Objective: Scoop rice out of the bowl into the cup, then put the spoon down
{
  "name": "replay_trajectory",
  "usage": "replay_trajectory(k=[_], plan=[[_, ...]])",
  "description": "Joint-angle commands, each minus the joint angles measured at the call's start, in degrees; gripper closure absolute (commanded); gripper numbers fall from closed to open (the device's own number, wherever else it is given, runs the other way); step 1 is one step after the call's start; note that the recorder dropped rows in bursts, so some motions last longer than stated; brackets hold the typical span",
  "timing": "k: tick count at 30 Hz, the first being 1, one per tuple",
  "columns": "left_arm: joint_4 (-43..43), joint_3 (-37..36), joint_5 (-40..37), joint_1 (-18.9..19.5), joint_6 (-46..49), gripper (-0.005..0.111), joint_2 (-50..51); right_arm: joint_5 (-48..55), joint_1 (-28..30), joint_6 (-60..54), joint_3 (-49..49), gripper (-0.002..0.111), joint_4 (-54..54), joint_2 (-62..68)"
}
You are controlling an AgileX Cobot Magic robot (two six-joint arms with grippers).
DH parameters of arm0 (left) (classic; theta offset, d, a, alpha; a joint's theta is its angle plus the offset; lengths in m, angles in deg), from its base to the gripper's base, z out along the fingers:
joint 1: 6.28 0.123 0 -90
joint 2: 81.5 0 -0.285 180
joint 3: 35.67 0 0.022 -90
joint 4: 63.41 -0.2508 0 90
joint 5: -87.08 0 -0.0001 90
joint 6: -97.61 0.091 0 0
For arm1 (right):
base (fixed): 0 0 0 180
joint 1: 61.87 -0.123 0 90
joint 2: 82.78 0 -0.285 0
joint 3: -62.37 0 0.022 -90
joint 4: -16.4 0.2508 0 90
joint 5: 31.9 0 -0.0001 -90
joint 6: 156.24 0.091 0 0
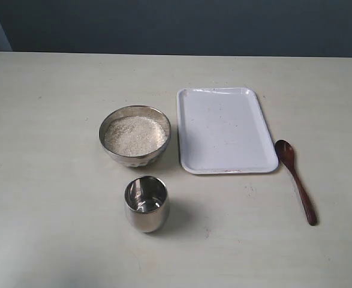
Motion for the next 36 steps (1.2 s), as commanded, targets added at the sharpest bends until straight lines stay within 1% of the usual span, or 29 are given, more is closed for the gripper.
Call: replay_trajectory(k=[1,4,7,9,15,19,21,24,28,31,33,36], plan=[[-0.1,0.1,0.8,-0.2,-0.2,0.106,-0.3,-12.8,0.3,0.0,0.2,0.109,2.4,-0.4],[-0.1,0.1,0.8,-0.2,-0.2,0.106,-0.3,-18.0,0.3,2.7,0.2,0.109,4.5,-0.4],[-0.1,0.1,0.8,-0.2,-0.2,0.106,-0.3,-16.6,0.3,12.2,0.2,0.109,11.6,-0.4],[-0.1,0.1,0.8,-0.2,-0.2,0.106,-0.3,-13.9,0.3,16.8,0.2,0.109,12.2,-0.4],[-0.1,0.1,0.8,-0.2,-0.2,0.106,-0.3,-9.0,0.3,17.5,0.2,0.109,12.2,-0.4],[-0.1,0.1,0.8,-0.2,-0.2,0.106,-0.3,2.2,0.3,15.0,-7.9,0.109,4.6,2.2],[-0.1,0.1,0.8,-0.2,-0.2,0.106,-0.3,6.4,0.3,12.8,-13.5,0.109,1.2,7.9],[-0.1,0.1,0.8,-0.2,-0.2,0.106,-0.3,15.4,0.3,4.2,-25.5,0.109,0.0,19.4],[-0.1,0.1,0.8,-0.2,-0.2,0.106,-0.3,33.3,0.3,-7.1,-44.5,0.109,0.0,40.0],[-0.1,0.1,0.8,-0.2,-0.2,0.106,-0.3,45.5,0.3,-10.7,-56.0,0.109,0.0,53.9],[-0.1,0.1,0.8,-0.2,-0.2,0.106,-0.3,51.6,-0.2,-10.8,-61.5,0.109,0.0,63.2],[-0.1,0.1,0.8,-0.2,-0.2,0.106,-0.3,56.2,-2.7,-11.6,-66.1,0.109,-0.1,74.3]])
